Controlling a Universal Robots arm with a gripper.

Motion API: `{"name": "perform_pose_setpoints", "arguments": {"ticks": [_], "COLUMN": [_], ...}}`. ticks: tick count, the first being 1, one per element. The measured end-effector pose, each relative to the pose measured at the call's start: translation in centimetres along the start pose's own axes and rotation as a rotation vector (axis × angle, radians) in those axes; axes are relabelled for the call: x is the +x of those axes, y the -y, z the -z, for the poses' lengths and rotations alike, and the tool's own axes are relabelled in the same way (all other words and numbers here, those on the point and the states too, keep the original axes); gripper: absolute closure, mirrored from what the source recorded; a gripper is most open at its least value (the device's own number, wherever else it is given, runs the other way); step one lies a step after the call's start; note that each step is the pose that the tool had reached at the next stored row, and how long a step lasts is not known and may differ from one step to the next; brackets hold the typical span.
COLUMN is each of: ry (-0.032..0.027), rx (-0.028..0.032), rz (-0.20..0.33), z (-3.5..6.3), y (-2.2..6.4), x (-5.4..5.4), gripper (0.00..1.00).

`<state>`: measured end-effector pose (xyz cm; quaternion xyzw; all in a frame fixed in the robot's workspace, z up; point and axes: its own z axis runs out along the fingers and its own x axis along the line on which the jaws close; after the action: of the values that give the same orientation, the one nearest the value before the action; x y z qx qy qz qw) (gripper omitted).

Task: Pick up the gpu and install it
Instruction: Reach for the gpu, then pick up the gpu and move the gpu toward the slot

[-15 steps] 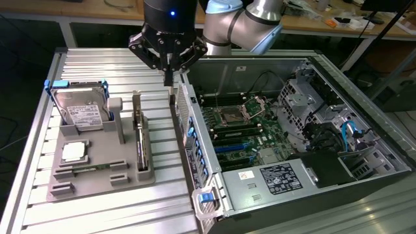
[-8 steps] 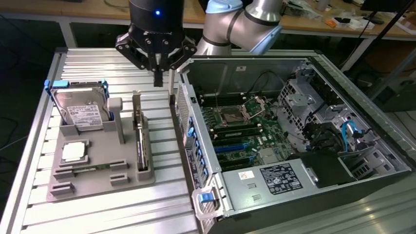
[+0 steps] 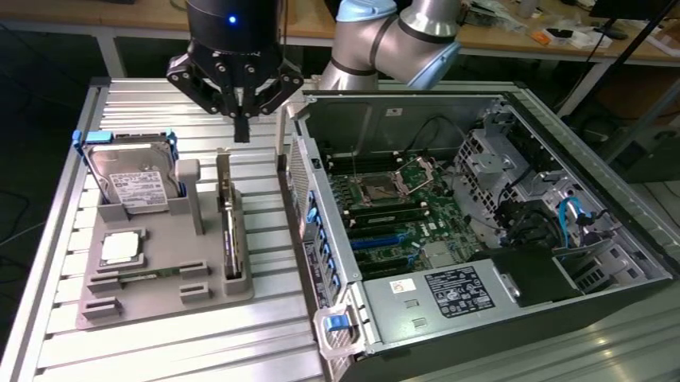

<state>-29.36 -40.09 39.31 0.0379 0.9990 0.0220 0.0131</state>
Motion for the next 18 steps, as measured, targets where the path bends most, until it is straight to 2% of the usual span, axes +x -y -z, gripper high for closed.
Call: {"name": "perform_pose_setpoints", "arguments": {"ticks": [5,10,18], "ry": [-0.0001,0.0,-0.0002], "rx": [0.0001,0.0,0.0001], "rz": [0.0,0.0,0.0], "z": [0.04,0.04,0.05], "y": [0.11,0.16,0.17], "x": [1.1,1.8,1.9], "gripper": [0.89,0.89,0.89]}}
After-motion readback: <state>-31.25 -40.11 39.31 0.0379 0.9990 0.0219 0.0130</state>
